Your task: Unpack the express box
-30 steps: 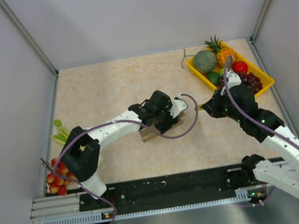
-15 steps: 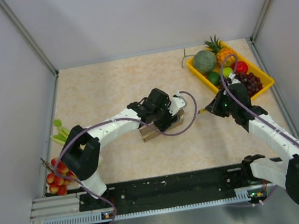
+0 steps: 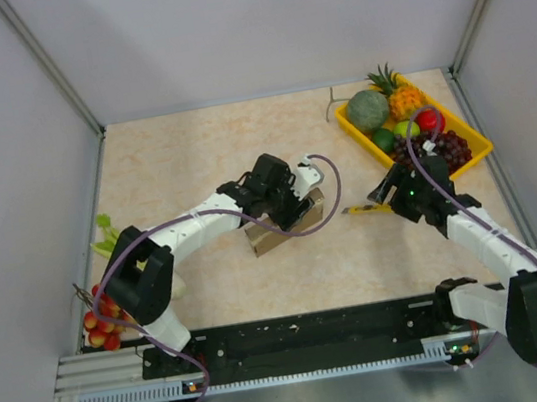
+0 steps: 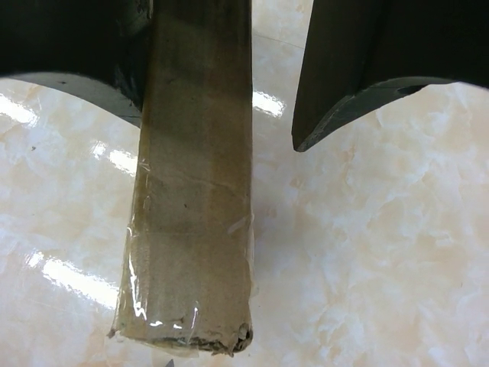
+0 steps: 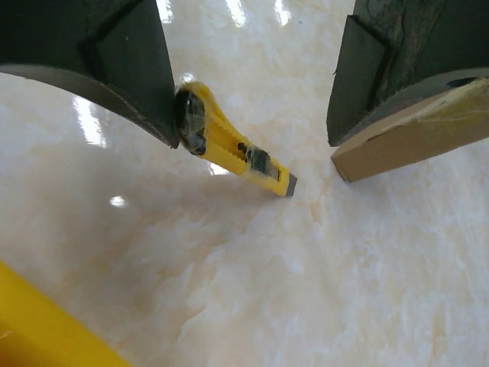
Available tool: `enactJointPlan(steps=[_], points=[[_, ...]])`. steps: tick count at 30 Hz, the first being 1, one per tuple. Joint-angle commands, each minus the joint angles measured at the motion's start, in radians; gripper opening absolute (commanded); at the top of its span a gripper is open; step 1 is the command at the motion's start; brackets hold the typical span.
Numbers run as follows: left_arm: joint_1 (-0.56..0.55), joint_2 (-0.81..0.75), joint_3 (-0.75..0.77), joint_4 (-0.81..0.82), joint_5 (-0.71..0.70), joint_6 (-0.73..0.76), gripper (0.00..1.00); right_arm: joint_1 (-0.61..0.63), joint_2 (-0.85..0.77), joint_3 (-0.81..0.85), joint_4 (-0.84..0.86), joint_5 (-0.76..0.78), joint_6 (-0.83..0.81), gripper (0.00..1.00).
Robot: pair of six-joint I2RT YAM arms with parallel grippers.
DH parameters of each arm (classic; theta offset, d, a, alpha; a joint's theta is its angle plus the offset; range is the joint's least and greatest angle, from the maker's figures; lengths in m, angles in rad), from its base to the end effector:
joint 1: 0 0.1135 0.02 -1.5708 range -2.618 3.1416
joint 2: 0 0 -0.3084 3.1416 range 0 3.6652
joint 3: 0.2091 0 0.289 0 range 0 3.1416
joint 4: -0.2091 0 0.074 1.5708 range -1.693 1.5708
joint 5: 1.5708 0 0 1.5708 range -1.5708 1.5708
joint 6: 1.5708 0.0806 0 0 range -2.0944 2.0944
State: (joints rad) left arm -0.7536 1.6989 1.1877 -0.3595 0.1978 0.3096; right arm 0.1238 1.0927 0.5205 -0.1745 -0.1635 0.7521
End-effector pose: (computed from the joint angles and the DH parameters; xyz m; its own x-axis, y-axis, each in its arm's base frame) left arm 0.3056 -0.3085 0.2164 -0.2986 0.6899 -0.6595 0.8969 0.4390 0.0532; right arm 0.2573 0.0452 0.1804 -0.6564 0.5976 -0.4604 0.2849 0.7615 0.5821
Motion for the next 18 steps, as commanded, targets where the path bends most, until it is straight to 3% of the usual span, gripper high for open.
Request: enactJointPlan(steps=[1, 5, 10, 18], points=[[0.022, -0.062, -0.019, 0.025, 0.020, -0.020, 0.64, -0.010, -0.105, 0.146, -0.181, 0.203, -0.054, 0.77], [0.030, -0.097, -0.019, 0.018, 0.026, -0.023, 0.64, -0.009, -0.140, 0.237, -0.264, 0.265, -0.097, 0.81], [0.036, -0.139, -0.031, 0.002, 0.035, -0.017, 0.65, 0.002, -0.102, 0.329, -0.261, 0.133, -0.158, 0.86], [0.063, -0.188, -0.062, -0.007, 0.034, -0.056, 0.63, 0.212, 0.047, 0.369, -0.152, -0.008, -0.195, 0.86]])
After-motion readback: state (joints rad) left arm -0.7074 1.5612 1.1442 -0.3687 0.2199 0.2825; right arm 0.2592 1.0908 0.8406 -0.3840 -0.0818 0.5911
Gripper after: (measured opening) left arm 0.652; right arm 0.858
